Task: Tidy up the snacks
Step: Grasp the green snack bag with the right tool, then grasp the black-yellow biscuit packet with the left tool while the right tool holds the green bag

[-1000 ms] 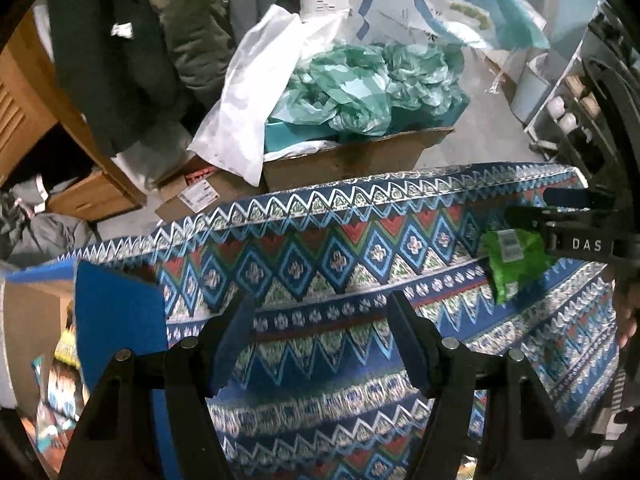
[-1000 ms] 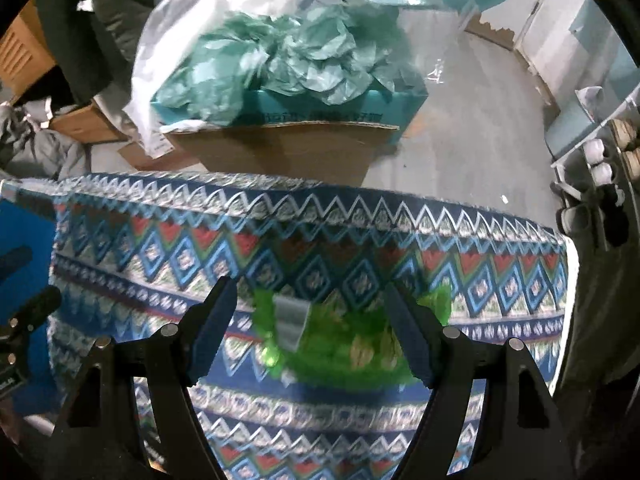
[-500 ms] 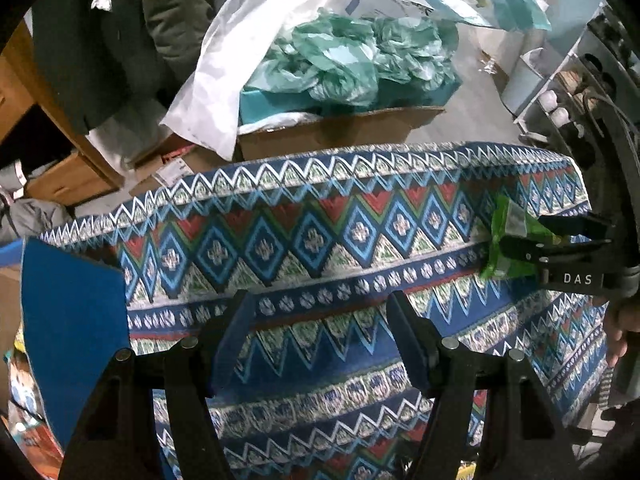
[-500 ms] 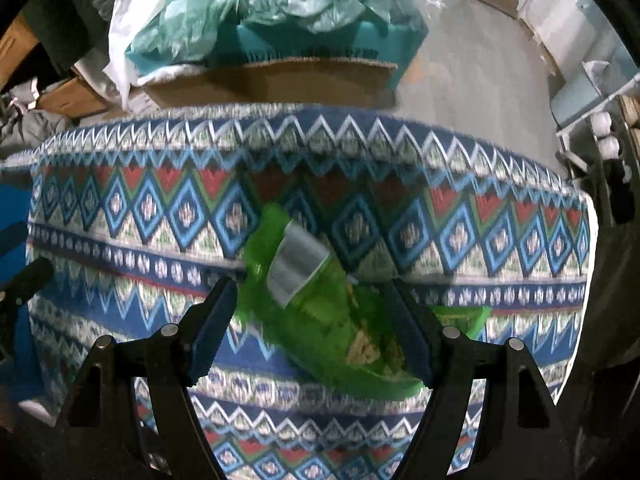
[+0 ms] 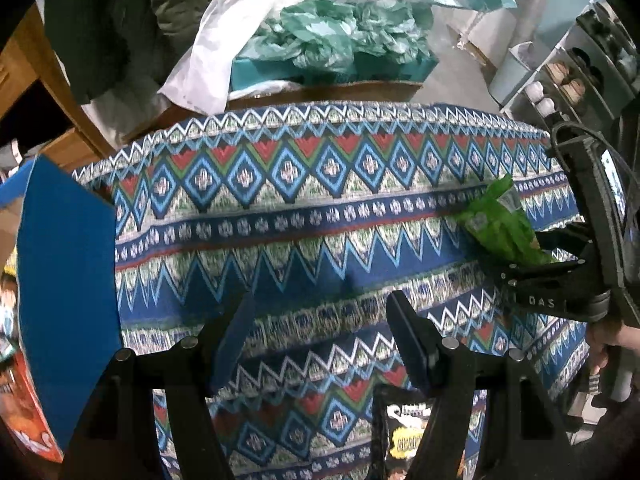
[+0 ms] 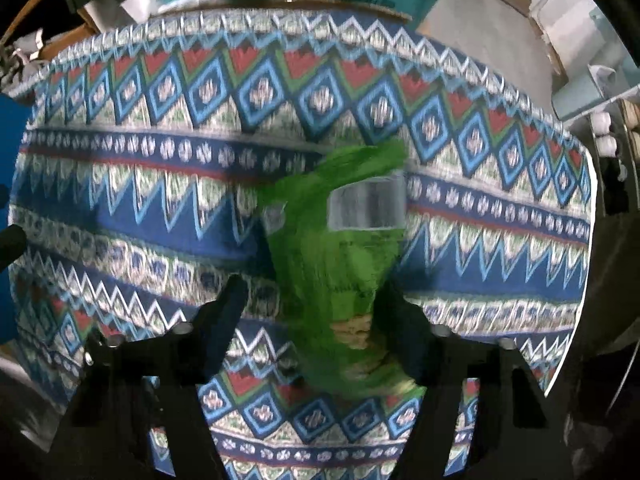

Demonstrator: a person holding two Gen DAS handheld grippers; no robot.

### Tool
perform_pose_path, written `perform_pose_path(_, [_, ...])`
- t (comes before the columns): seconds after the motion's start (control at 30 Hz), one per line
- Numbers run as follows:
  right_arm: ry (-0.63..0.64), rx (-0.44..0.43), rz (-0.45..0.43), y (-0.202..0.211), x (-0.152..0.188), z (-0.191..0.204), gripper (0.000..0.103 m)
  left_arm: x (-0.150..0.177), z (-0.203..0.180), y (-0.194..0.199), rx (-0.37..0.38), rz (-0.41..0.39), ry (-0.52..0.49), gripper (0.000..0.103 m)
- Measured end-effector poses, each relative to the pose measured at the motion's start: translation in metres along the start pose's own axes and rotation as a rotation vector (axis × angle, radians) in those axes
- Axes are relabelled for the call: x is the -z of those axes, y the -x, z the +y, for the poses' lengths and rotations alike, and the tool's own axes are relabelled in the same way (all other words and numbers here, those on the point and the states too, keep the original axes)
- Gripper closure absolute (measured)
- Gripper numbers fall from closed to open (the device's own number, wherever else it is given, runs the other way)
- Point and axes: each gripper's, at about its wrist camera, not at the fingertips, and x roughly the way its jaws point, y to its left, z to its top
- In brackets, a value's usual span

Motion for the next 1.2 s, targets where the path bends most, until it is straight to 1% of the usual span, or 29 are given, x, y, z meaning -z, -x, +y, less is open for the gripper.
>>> perform_pose_path(0.03, [-0.004, 0.003, 0.007, -0.002, 0.005, 0.0, 0.055, 0.004, -0.001, 0.001, 0.002, 0.003, 0.002, 0.033])
perform_pose_path(0.13, [-0.036, -0.025, 0.022, -0.006, 0.024, 0.0, 0.06, 0.016, -0.002, 0.003, 0.023, 0.016, 0.018, 0.033])
perform_pose_path(0.23, [-0.065, -0.031, 0.003, -0.006, 0.045, 0.002, 0.065, 0.026, -0.005, 0.006, 0.038, 0.028, 0.033, 0.033])
perform_pose_path(0.33, [-0.114, -0.059, -0.019, -0.001, 0.068, 0.003, 0.069, 0.036, -0.011, 0.009, 0.055, 0.035, 0.043, 0.033])
perform_pose_path(0.47, [-0.152, -0.105, -0.032, 0.008, 0.104, 0.006, 0.07, 0.049, -0.019, 0.015, 0.085, 0.048, 0.053, 0.033])
perform_pose_path(0.5, [-0.156, -0.107, -0.037, 0.01, 0.114, 0.009, 0.07, 0.053, -0.022, 0.015, 0.089, 0.053, 0.052, 0.031])
perform_pose_path(0.53, [-0.161, -0.109, -0.041, 0.013, 0.124, 0.011, 0.07, 0.056, -0.024, 0.016, 0.089, 0.056, 0.05, 0.03])
perform_pose_path(0.57, [-0.168, -0.114, -0.046, 0.016, 0.141, 0.01, 0.07, 0.059, -0.027, 0.017, 0.086, 0.055, 0.046, 0.028])
perform_pose_path(0.63, [-0.182, -0.122, -0.051, 0.021, 0.159, 0.013, 0.07, 0.064, -0.033, 0.019, 0.077, 0.051, 0.038, 0.028])
perform_pose_path(0.73, [-0.192, -0.13, -0.052, 0.029, 0.185, 0.015, 0.07, 0.073, -0.042, 0.02, 0.083, 0.061, 0.02, 0.027])
perform_pose_path(0.8, [-0.186, -0.125, -0.05, 0.036, 0.192, 0.014, 0.07, 0.08, -0.048, 0.021, 0.087, 0.069, 0.011, 0.024])
perform_pose_path(0.93, [-0.178, -0.11, -0.047, 0.044, 0.209, 0.022, 0.07, 0.089, -0.057, 0.02, 0.082, 0.08, -0.012, 0.023])
perform_pose_path(1.03, [-0.183, -0.114, -0.046, 0.048, 0.208, 0.033, 0.07, 0.095, -0.063, 0.017, 0.089, 0.098, -0.02, 0.023])
perform_pose_path(1.13, [-0.183, -0.118, -0.043, 0.055, 0.221, 0.044, 0.07, 0.101, -0.066, 0.011, 0.102, 0.122, -0.01, 0.022])
perform_pose_path(1.2, [-0.19, -0.119, -0.043, 0.057, 0.223, 0.048, 0.07, 0.104, -0.068, 0.005, 0.106, 0.143, -0.013, 0.022])
